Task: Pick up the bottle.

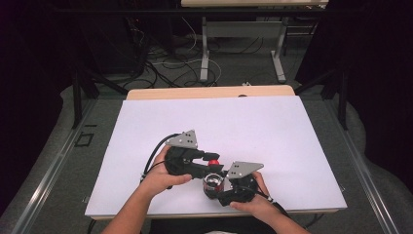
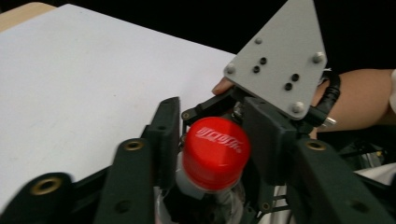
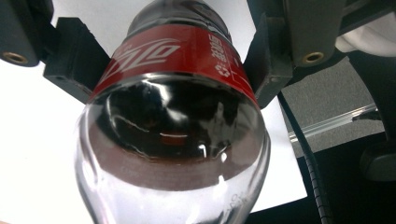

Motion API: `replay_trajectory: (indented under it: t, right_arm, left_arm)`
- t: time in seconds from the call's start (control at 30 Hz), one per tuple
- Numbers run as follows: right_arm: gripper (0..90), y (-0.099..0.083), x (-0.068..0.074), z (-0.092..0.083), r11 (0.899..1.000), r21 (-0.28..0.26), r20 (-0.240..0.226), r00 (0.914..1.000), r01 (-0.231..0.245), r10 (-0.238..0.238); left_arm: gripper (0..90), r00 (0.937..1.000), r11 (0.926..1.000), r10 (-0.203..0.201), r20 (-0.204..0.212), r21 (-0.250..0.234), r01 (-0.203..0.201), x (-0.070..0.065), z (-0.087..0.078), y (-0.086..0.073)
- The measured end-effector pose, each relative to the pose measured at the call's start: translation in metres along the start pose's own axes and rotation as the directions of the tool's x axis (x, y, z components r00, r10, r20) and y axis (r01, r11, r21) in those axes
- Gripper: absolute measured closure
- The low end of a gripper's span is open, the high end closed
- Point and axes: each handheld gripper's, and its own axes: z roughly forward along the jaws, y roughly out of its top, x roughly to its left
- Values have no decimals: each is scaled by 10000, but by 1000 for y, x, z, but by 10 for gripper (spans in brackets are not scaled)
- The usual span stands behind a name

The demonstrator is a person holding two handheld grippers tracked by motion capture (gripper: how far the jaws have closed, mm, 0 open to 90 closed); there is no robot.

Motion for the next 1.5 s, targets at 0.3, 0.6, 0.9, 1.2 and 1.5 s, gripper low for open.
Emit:
replay_trajectory:
  t: [0.3,0.6,0.9,1.2,1.5]
  right_arm:
    - [288,0,0,0,9997,-221,262,9996,-51,57]
    - [288,0,-2,-2,9996,-272,582,9982,-96,112]
    - [288,0,-4,-4,9984,-450,905,9952,-329,369]
    - [288,-1,-6,-5,9986,-251,1195,9916,-469,496]
    - [288,-2,-5,-4,9976,-399,1264,9901,-571,618]
  left_arm:
    - [616,9981,9995,256,-561,-180,-266,-7,1,0]
    - [618,9845,9993,-27,-1754,-377,-39,-18,6,3]
    - [618,9352,9942,-891,-3427,-878,626,-36,17,6]
    - [619,8243,9773,-2012,-5291,-1651,1325,-57,34,7]
    - [617,7950,9714,-2317,-5606,-1763,1588,-61,38,9]
